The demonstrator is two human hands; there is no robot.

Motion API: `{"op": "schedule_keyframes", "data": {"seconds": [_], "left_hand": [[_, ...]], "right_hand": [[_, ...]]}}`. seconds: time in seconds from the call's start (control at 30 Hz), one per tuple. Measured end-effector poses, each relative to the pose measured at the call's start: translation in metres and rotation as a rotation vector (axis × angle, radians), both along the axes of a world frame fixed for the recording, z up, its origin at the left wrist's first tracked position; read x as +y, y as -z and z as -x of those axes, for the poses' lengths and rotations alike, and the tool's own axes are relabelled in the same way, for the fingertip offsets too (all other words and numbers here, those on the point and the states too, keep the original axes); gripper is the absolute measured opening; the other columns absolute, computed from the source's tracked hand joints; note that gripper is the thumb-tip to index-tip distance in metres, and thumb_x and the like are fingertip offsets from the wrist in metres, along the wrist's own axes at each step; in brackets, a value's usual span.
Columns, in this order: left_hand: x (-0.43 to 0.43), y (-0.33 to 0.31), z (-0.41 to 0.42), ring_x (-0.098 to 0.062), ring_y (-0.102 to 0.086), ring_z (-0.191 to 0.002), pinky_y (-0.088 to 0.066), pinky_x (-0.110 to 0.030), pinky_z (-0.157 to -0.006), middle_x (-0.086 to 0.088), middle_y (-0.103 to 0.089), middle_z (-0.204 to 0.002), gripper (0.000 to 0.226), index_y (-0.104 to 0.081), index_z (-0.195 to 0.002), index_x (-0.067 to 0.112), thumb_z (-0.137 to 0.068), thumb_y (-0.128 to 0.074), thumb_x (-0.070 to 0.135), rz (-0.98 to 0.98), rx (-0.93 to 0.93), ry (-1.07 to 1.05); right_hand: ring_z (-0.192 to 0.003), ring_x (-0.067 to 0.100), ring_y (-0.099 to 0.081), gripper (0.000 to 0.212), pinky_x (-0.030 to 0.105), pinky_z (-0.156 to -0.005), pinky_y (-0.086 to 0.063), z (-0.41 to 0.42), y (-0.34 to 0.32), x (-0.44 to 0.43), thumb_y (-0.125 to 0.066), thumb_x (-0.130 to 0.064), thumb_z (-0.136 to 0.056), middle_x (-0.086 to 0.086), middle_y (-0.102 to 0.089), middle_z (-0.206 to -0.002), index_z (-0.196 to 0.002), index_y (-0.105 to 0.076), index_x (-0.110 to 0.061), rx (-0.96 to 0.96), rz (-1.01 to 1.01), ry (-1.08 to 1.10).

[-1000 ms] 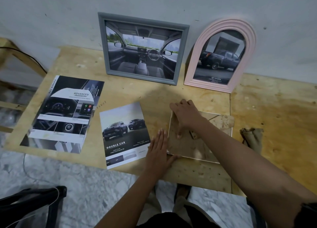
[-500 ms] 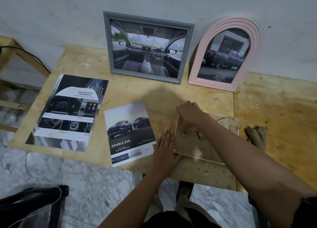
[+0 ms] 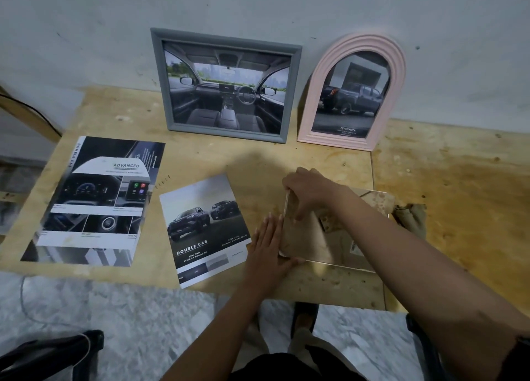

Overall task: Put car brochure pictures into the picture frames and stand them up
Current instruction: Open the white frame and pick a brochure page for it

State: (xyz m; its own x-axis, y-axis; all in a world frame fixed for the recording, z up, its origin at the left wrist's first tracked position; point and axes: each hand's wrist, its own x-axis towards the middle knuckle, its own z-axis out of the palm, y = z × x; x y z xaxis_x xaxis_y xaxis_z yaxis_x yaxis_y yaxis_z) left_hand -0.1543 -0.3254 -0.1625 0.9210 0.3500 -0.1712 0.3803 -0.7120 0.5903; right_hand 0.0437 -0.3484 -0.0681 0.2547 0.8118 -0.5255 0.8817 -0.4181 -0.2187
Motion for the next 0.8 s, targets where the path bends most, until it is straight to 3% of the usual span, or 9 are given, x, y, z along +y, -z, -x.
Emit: {"op": "schedule_keyframes", "data": {"seconds": [0.1, 0.2, 0.27, 0.4, 0.47, 0.6, 0.67, 0.8], "left_hand": [[0.002, 0.003, -0.001, -0.010, 0.017, -0.143, 0.015, -0.022, -0.111, 0.005, 0.018, -0.154, 0.098, 0.015, -0.144, 0.024, -0.074, -0.022, 0.082, 0.006, 0.000, 0.035], [0.007, 0.002, -0.002, -0.011, 0.017, -0.143, 0.016, -0.022, -0.111, 0.004, 0.022, -0.152, 0.100, 0.011, -0.147, 0.020, -0.072, -0.007, 0.085, -0.047, 0.031, 0.090], [0.009, 0.002, -0.002, -0.014, 0.014, -0.143, 0.015, -0.025, -0.112, 0.000, 0.016, -0.153, 0.105, 0.000, -0.150, 0.015, -0.072, 0.000, 0.085, -0.092, 0.042, 0.109], [0.009, 0.003, -0.001, -0.022, 0.002, -0.142, 0.006, -0.041, -0.112, -0.004, 0.000, -0.154, 0.099, -0.014, -0.149, 0.009, -0.081, -0.007, 0.079, -0.136, 0.066, 0.131], [0.009, 0.004, 0.001, -0.021, 0.001, -0.142, 0.006, -0.040, -0.112, -0.002, 0.000, -0.154, 0.093, -0.011, -0.149, 0.011, -0.083, -0.011, 0.077, -0.152, 0.065, 0.129], [0.008, 0.000, 0.002, -0.008, 0.016, -0.140, 0.015, -0.020, -0.110, 0.005, 0.014, -0.153, 0.098, 0.005, -0.149, 0.018, -0.074, -0.001, 0.081, -0.130, 0.081, 0.123], [0.006, -0.003, 0.003, -0.006, 0.017, -0.140, 0.014, -0.020, -0.111, 0.007, 0.017, -0.151, 0.102, 0.009, -0.147, 0.020, -0.070, 0.002, 0.085, -0.099, 0.083, 0.106], [0.001, -0.009, 0.003, -0.005, 0.015, -0.141, 0.002, -0.027, -0.115, 0.008, 0.018, -0.152, 0.095, 0.017, -0.143, 0.026, -0.071, -0.012, 0.081, -0.035, 0.085, 0.070]], "right_hand": [[-0.088, 0.016, -0.037, 0.053, 0.028, -0.070, -0.029, -0.002, -0.003, -0.005, -0.083, -0.034, -0.062, -0.001, -0.044, -0.093, -0.089, -0.040, -0.018, 0.076, -0.011, 0.057], [-0.086, 0.015, -0.035, 0.051, 0.027, -0.069, -0.027, 0.000, -0.008, -0.009, -0.082, -0.031, -0.064, -0.003, -0.042, -0.092, -0.087, -0.039, -0.018, 0.079, -0.055, 0.064], [-0.086, 0.014, -0.033, 0.051, 0.027, -0.069, -0.024, 0.001, -0.011, -0.010, -0.081, -0.032, -0.065, -0.005, -0.040, -0.091, -0.088, -0.038, -0.019, 0.061, -0.082, 0.049], [-0.082, 0.014, -0.036, 0.047, 0.028, -0.068, -0.026, 0.001, -0.015, -0.013, -0.079, -0.031, -0.067, -0.006, -0.040, -0.085, -0.086, -0.038, -0.019, 0.053, -0.075, 0.053], [-0.078, 0.015, -0.040, 0.045, 0.029, -0.066, -0.032, -0.002, -0.019, -0.013, -0.079, -0.032, -0.066, -0.009, -0.040, -0.078, -0.082, -0.038, -0.021, 0.041, -0.084, 0.080], [-0.078, 0.017, -0.044, 0.042, 0.034, -0.067, -0.041, -0.012, -0.045, -0.023, -0.078, -0.033, -0.064, -0.006, -0.045, -0.082, -0.082, -0.043, -0.020, 0.047, -0.223, 0.227], [-0.074, 0.015, -0.041, 0.041, 0.031, -0.062, -0.036, -0.017, -0.065, -0.035, -0.077, -0.032, -0.065, -0.004, -0.044, -0.082, -0.082, -0.042, -0.017, 0.077, -0.347, 0.336], [-0.070, 0.014, -0.043, 0.048, 0.031, -0.062, -0.036, -0.032, -0.096, -0.074, -0.078, -0.039, -0.069, -0.001, -0.047, -0.081, -0.090, -0.045, -0.011, 0.149, -0.629, 0.735]]}}
